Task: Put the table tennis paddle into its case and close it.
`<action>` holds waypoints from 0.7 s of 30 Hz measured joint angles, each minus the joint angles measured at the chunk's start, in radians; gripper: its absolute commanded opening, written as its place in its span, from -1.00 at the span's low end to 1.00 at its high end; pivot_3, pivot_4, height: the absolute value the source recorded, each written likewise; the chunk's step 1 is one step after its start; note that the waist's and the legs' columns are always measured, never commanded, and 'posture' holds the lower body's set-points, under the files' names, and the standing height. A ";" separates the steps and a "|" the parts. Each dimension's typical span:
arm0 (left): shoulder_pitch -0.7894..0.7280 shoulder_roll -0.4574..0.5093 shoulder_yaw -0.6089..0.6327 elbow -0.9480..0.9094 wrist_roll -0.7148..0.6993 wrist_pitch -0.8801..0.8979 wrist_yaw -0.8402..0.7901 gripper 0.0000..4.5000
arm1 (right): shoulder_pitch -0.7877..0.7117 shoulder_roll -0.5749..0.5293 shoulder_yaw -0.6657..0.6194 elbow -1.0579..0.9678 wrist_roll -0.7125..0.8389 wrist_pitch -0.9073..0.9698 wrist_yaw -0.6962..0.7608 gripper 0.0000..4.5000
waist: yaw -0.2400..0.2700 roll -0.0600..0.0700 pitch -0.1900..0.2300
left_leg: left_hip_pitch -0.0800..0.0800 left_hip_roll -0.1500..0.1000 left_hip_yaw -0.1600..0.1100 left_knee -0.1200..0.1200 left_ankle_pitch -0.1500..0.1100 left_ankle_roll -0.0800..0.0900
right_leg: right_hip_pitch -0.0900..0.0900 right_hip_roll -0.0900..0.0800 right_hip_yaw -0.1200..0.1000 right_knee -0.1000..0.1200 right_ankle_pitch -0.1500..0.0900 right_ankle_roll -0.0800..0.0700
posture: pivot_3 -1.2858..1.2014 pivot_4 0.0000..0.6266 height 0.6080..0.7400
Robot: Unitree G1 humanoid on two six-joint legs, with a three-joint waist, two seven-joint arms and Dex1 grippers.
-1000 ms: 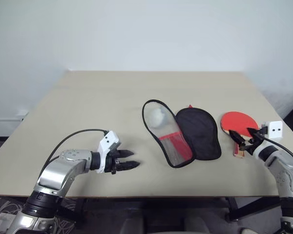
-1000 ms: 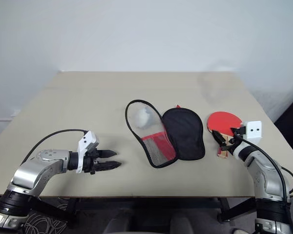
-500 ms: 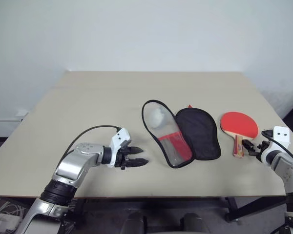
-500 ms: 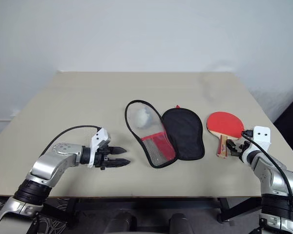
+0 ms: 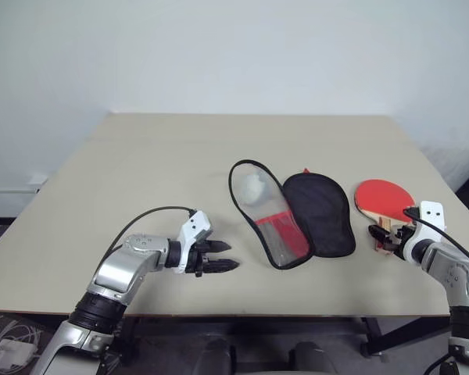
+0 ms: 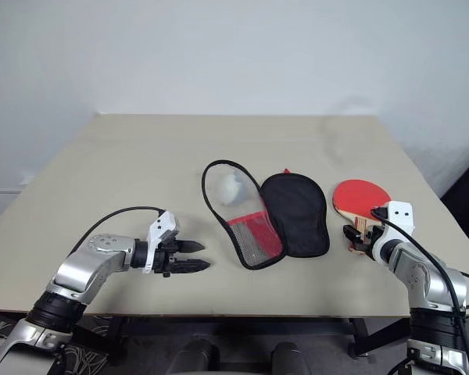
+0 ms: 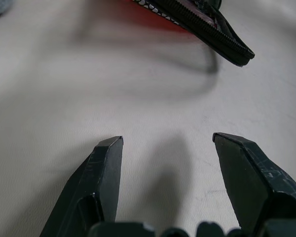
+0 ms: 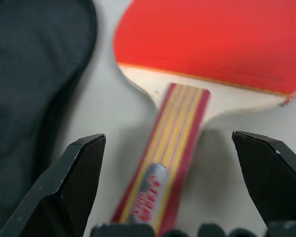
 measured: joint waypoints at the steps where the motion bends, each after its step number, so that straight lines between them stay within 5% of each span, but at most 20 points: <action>1: 0.003 -0.001 0.000 -0.002 0.000 0.001 0.002 0.37 | -0.001 -0.001 0.009 -0.002 -0.001 0.005 0.001 0.98 | 0.000 0.000 0.000 | 0.000 0.000 0.000 0.000 0.000 0.000 | 0.000 0.000 0.000 0.000 0.000 0.000 | 0.03 -1.00 1.00; 8: 0.015 -0.008 0.000 -0.018 -0.001 0.014 0.014 0.37 | -0.093 0.000 0.063 0.116 -0.058 0.020 -0.046 0.91 | -0.001 -0.001 0.000 | 0.000 0.000 0.000 0.000 0.000 -0.001 | 0.000 0.000 0.000 0.000 0.000 0.000 | 0.03 -1.00 1.00; 17: 0.021 -0.010 0.003 -0.037 -0.003 0.020 0.026 0.37 | -0.204 0.012 0.068 0.240 -0.081 0.043 -0.067 -0.31 | -0.007 -0.004 -0.001 | 0.001 0.000 0.000 0.001 0.000 -0.001 | 0.001 0.000 0.000 0.000 0.001 0.000 | 0.03 -1.00 1.00; 21: 0.032 -0.010 0.004 -0.037 -0.003 0.022 0.033 0.37 | -0.216 0.013 0.079 0.253 -0.081 0.049 -0.059 -0.49 | -0.007 -0.006 -0.001 | 0.001 0.000 0.000 0.001 0.000 -0.001 | 0.002 0.000 0.000 -0.001 0.001 0.000 | 0.03 -1.00 1.00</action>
